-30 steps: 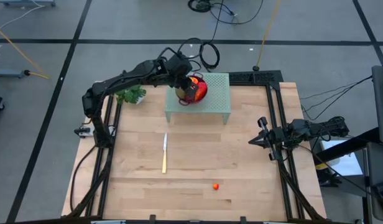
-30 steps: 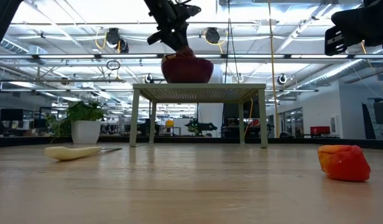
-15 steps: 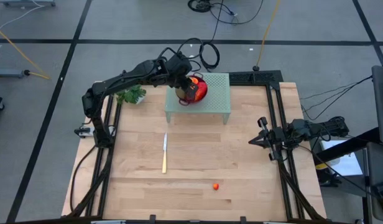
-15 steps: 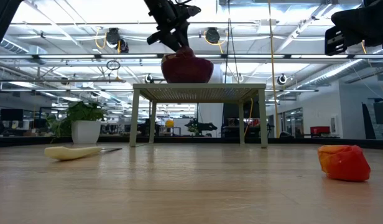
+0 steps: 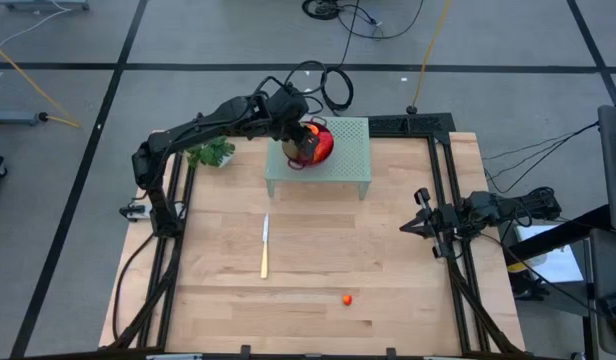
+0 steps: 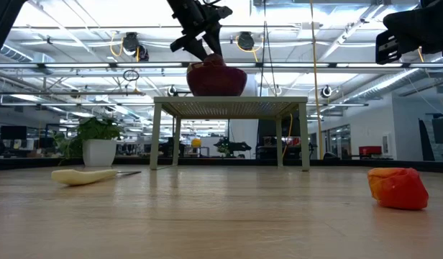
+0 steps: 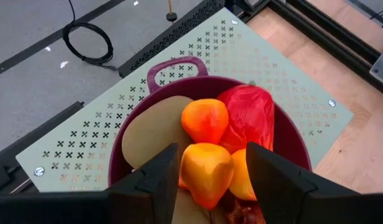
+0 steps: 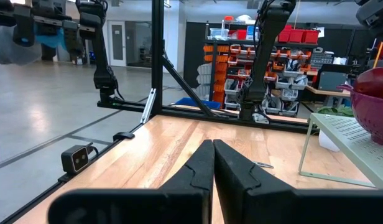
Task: Pick & Place Fruit
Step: Put the pear into the strainer bowl
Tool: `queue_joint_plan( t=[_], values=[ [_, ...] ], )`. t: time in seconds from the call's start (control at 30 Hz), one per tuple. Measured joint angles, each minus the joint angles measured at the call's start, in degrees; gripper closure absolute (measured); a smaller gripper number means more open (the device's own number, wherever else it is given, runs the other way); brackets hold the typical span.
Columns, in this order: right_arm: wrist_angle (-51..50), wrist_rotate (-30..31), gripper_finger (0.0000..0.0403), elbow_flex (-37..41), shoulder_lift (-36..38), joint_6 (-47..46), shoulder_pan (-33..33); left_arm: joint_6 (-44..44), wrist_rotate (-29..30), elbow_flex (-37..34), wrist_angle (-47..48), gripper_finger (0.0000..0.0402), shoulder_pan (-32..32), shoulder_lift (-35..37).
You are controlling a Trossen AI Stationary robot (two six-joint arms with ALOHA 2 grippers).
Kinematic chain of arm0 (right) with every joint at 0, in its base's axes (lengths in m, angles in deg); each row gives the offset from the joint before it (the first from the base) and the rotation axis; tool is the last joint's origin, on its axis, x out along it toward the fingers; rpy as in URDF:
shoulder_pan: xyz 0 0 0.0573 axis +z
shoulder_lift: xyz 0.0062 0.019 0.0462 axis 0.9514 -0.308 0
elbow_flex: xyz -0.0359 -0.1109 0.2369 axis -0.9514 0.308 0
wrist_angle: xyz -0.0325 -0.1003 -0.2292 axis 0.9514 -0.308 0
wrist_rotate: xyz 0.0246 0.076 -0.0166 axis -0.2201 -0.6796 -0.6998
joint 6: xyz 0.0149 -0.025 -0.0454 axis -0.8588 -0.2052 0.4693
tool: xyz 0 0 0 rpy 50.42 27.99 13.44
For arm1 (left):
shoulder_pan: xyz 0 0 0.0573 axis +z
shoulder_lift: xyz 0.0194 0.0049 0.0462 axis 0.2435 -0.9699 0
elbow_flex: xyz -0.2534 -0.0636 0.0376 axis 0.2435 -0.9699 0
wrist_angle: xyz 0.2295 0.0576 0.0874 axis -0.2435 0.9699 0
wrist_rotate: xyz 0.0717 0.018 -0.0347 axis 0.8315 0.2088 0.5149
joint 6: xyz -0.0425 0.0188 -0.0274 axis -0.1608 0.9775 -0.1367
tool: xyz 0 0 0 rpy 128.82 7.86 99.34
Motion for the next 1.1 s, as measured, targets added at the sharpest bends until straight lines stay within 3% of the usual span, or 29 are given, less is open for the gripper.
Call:
queue_joint_plan(
  t=[0.2,0.5,0.8,1.1],
  values=[
    [0.0,0.0,0.0399,0.0,0.0,0.0,0.0,-0.9,0.0,0.8,-0.4,0.0215,-0.1,1.0],
    [0.2,0.0,0.0399,0.0,0.0,0.0,0.0,-2.5,0.9,9.3,4.2,0.0215,-3.0,1.3],
    [0.0,0.0,0.0399,0.0,0.0,0.0,0.0,-2.4,8.7,10.2,8.3,0.0215,-13.0,1.7],
    [0.0,0.0,0.0399,0.0,0.0,0.0,0.0,-15.5,18.9,10.2,8.1,0.0215,-25.5,1.7]
  ],
)
